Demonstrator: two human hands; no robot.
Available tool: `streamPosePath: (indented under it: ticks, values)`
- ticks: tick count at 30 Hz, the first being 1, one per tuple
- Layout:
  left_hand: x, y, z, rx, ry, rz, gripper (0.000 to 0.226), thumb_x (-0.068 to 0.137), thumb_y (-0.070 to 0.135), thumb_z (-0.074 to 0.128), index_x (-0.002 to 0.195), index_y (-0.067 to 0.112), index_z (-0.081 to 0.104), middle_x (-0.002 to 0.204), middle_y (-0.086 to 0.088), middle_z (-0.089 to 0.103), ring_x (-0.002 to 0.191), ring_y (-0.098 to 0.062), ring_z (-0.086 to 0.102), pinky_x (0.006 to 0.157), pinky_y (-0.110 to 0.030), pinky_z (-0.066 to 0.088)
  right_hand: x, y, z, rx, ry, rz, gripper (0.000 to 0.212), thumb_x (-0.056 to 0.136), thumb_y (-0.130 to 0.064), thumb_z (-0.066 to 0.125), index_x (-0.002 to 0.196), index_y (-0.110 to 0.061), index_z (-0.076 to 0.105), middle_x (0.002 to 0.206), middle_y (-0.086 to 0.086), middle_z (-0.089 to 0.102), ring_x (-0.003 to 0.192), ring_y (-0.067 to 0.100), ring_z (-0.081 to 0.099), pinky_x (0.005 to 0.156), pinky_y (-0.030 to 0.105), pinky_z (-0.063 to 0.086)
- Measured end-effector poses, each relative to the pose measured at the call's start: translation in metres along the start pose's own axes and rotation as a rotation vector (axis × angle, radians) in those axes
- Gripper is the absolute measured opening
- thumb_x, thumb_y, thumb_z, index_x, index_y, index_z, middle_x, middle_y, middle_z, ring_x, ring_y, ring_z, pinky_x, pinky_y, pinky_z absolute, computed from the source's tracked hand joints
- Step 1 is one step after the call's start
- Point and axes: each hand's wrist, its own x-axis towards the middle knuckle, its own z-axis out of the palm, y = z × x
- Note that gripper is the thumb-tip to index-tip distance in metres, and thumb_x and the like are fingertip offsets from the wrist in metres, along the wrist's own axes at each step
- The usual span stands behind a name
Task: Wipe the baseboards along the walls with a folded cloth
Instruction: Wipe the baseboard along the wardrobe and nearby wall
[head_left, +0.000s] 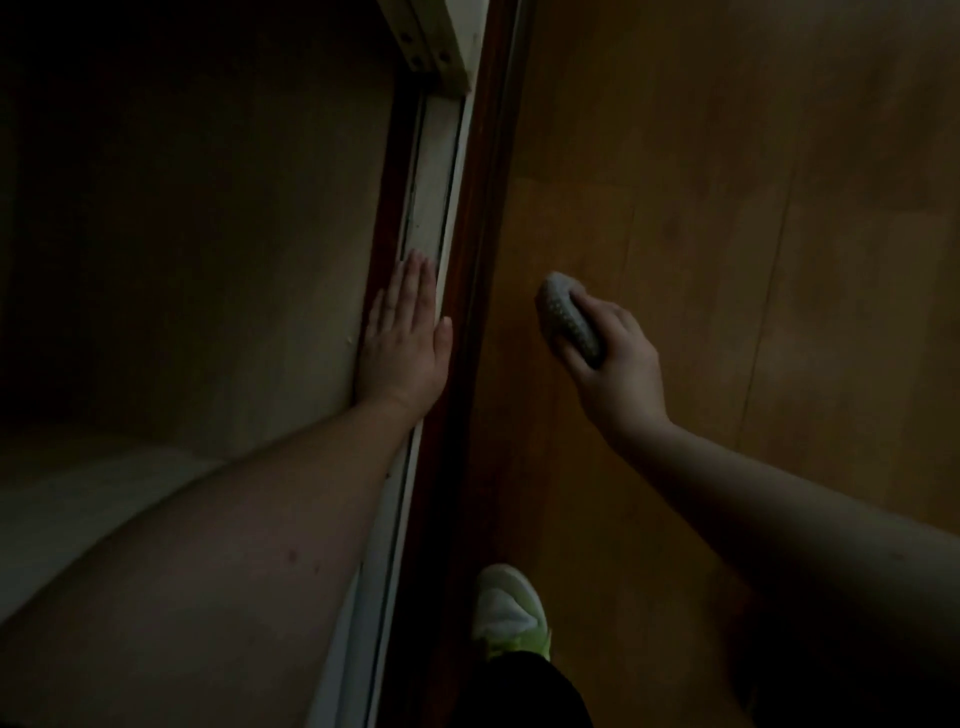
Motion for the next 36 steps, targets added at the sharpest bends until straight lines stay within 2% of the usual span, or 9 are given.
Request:
streamPosePath:
  ticks: [3,9,13,17,20,22,26,31,36]
  values:
    - [0.002,-0.001,0.005,-0.047,0.074,0.024,0.061,0.102,0.035,0.015,0.158,0.015,0.003,0.166,-0.002,0.001,0.152,-0.015,-0.002,0.123,-0.038,0.008,0.045,0.001,0.007,-0.01,0.004,-0.044,0.054,0.093,-0.026,0.064,0.144,-0.032,0.045,0.141,-0.007,0.047,0.119,0.001,0.046,0.085,-0.001,0.034]
    - [0.002,-0.004,0.009,-0.109,0.112,0.056,0.059,0.103,0.032,0.019,0.158,0.012,0.01,0.166,-0.004,0.007,0.153,-0.017,0.003,0.121,-0.044,0.019,0.14,-0.024,-0.002,-0.054,-0.022,-0.147,0.05,0.095,-0.027,0.061,0.143,-0.028,0.047,0.13,-0.006,0.052,0.113,0.006,0.052,0.095,0.023,0.046]
    - [0.004,-0.004,0.006,-0.139,0.122,0.066,0.061,0.102,0.033,0.022,0.157,0.01,0.011,0.166,-0.006,0.009,0.153,-0.02,0.006,0.119,-0.048,0.024,0.184,-0.048,-0.007,-0.088,0.067,-0.217,0.05,0.096,-0.027,0.06,0.144,-0.025,0.047,0.137,0.0,0.051,0.118,0.009,0.051,0.096,0.021,0.045]
    - [0.003,-0.008,0.014,-0.12,0.166,0.081,0.061,0.102,0.035,0.023,0.157,0.011,0.015,0.166,-0.004,0.011,0.152,-0.018,0.008,0.119,-0.045,0.026,0.208,-0.059,0.007,-0.087,0.022,-0.275,0.051,0.097,-0.023,0.057,0.146,-0.024,0.044,0.143,0.0,0.046,0.127,0.012,0.047,0.106,0.029,0.045]
    - [0.003,-0.007,0.014,-0.098,0.187,0.075,0.061,0.101,0.035,0.022,0.157,0.011,0.016,0.165,-0.002,0.011,0.152,-0.016,0.008,0.119,-0.041,0.022,0.206,-0.06,0.028,0.03,0.036,-0.244,0.05,0.097,-0.018,0.057,0.146,-0.022,0.045,0.149,0.0,0.041,0.134,0.015,0.042,0.112,0.036,0.04]
    - [0.003,-0.005,0.013,-0.088,0.194,0.079,0.061,0.101,0.036,0.021,0.157,0.012,0.016,0.165,-0.001,0.01,0.152,-0.015,0.006,0.12,-0.037,0.018,0.205,-0.057,0.032,0.071,0.052,-0.245,0.05,0.097,-0.017,0.057,0.145,-0.022,0.046,0.15,0.0,0.04,0.135,0.015,0.041,0.114,0.036,0.038]
    - [0.004,-0.006,0.016,-0.056,0.2,0.078,0.061,0.101,0.038,0.016,0.157,0.015,0.008,0.165,0.001,0.005,0.152,-0.011,0.0,0.121,-0.031,0.01,0.199,-0.052,0.031,0.039,0.042,-0.279,0.047,0.096,-0.018,0.059,0.142,-0.021,0.05,0.145,-0.001,0.043,0.126,0.009,0.041,0.11,0.029,0.038]
    - [0.001,-0.001,0.01,0.005,0.166,0.075,0.064,0.096,0.043,0.008,0.154,0.018,-0.007,0.165,0.001,-0.006,0.152,-0.012,-0.008,0.123,-0.034,0.008,0.146,-0.039,0.037,-0.026,-0.064,-0.281,0.046,0.095,-0.018,0.061,0.141,-0.021,0.052,0.142,0.001,0.044,0.126,0.016,0.046,0.108,0.036,0.044]
    - [0.002,-0.001,0.01,0.011,0.161,0.08,0.067,0.097,0.041,0.011,0.158,0.014,0.003,0.166,-0.001,-0.002,0.152,-0.013,-0.006,0.123,-0.034,0.008,0.083,-0.009,0.064,-0.002,-0.095,-0.263,0.05,0.093,-0.018,0.064,0.14,-0.029,0.051,0.14,-0.009,0.042,0.125,0.003,0.041,0.107,0.028,0.041]
